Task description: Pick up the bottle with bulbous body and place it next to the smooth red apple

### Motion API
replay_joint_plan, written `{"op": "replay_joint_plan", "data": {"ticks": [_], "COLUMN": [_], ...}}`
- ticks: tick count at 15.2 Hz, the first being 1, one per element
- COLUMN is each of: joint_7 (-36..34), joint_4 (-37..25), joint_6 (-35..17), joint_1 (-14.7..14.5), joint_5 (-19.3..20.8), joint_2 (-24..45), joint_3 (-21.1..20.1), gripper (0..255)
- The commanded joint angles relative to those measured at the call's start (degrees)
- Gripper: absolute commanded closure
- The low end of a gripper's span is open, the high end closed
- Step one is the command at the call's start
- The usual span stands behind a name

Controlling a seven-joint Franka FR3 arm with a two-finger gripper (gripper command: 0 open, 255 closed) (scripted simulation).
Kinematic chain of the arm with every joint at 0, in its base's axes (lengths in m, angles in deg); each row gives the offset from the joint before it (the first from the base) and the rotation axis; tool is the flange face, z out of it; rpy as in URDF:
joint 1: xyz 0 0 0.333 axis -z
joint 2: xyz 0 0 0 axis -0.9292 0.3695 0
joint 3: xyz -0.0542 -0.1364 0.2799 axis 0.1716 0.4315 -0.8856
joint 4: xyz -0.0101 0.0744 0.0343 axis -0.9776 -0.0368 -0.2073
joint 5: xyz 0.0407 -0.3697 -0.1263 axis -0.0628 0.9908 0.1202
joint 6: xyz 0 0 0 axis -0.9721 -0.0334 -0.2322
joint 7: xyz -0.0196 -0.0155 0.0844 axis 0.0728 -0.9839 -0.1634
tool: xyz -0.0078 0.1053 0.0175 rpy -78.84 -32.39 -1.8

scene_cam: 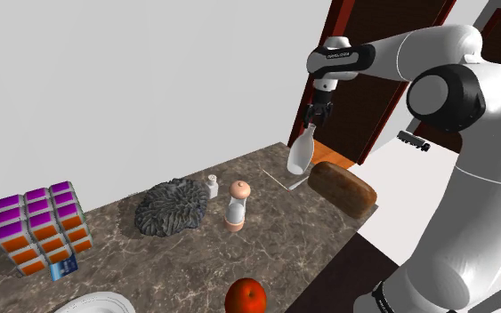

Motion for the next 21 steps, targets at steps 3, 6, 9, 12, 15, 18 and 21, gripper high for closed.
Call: {"op": "replay_joint_plan", "data": {"ticks": [3,6,9,12,15,18,21], "joint_7": [0.3,0.4,0.4,0.4,0.4,0.3,0.4], "joint_4": [1.8,3.5,3.5,3.5,3.5,3.5,3.5], "joint_6": [-2.7,-4.6,-4.6,-4.6,-4.6,-4.6,-4.6], "joint_1": [0.2,0.2,0.2,0.2,0.2,0.2,0.2], "joint_5": [-0.3,-0.4,-0.4,-0.4,-0.4,-0.3,-0.4], "joint_2": [0.9,1.1,1.2,1.2,1.2,1.1,1.1], "joint_3": [0.0,0.0,0.0,0.0,0.0,0.0,0.0], "gripper": [0,0,0,0,255,255,255]}}
